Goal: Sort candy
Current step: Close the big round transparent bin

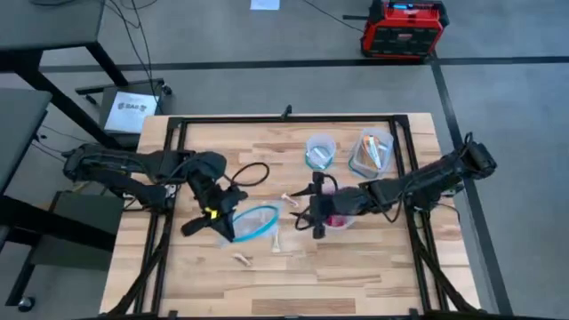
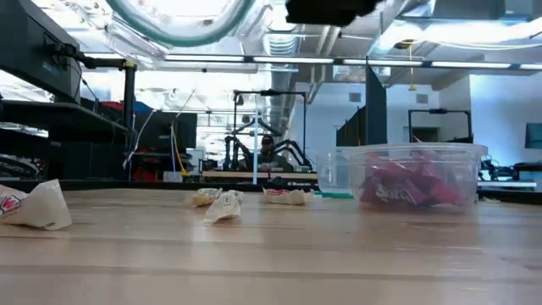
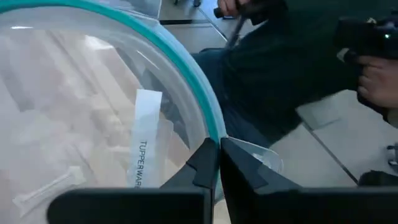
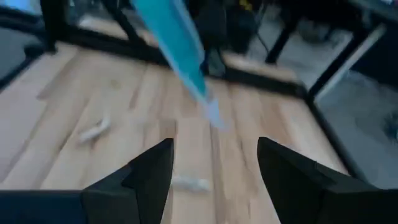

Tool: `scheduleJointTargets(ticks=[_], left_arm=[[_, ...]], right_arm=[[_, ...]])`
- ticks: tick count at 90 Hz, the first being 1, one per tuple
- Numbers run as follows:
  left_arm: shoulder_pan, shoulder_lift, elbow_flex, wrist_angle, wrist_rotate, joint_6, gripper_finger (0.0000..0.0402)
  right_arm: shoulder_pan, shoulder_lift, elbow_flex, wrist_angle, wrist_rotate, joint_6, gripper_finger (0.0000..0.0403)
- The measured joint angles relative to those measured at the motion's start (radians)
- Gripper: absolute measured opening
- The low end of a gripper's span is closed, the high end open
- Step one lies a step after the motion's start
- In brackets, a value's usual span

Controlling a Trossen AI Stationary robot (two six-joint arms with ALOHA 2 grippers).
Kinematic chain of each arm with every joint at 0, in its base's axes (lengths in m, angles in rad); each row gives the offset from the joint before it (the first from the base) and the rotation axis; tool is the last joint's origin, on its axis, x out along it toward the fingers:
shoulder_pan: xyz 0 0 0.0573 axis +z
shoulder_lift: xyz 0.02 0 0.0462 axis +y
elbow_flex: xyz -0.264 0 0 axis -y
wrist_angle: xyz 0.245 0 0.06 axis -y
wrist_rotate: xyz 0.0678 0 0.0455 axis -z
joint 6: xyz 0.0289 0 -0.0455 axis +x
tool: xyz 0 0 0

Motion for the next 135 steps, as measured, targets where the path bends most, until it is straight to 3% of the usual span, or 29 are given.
scheduleJointTargets(ticks=[13, 29, 45, 60, 79, 103, 110, 119, 135], left_arm=[[-0.004, 0.0, 0.0, 0.038, 0.003, -0.019, 0.0], [-0.003, 0.0, 0.0, 0.042, 0.003, 0.003, 0.0], [-0.002, 0.0, 0.0, 0.049, 0.001, -0.015, 0.0], [0.002, 0.0, 0.0, 0.051, -0.009, -0.01, 0.0], [0.02, -0.002, 0.0, 0.049, -0.082, -0.006, 0.0], [0.062, 0.0, 0.0, -0.024, -0.167, 0.042, 0.0], [0.068, 0.0, 0.001, -0.062, -0.267, 0.06, 0.0], [0.082, -0.001, 0.002, -0.138, -0.507, 0.09, 0.0007], [0.148, 0.011, 0.001, -0.294, -0.834, 0.161, 0.0051]], right_arm=[[-0.024, 0.027, 0.001, 0.073, -0.164, -0.054, 0.0216], [-0.048, 0.107, 0.001, 0.215, -0.195, -0.084, 0.0216], [-0.049, 0.148, 0.005, 0.234, -0.224, -0.074, 0.0209], [-0.05, 0.149, 0.006, 0.294, -0.274, -0.048, 0.0152], [-0.054, 0.15, 0.005, 0.283, -0.322, -0.054, 0.0024], [-0.053, 0.044, 0.004, 0.008, -0.306, 0.122, 0.0015], [-0.053, -0.026, 0.004, -0.097, -0.299, 0.185, 0.0015], [-0.055, -0.131, 0.004, -0.252, -0.294, 0.281, 0.0014], [-0.053, -0.309, 0.007, -0.539, -0.306, 0.49, 0.0014]])
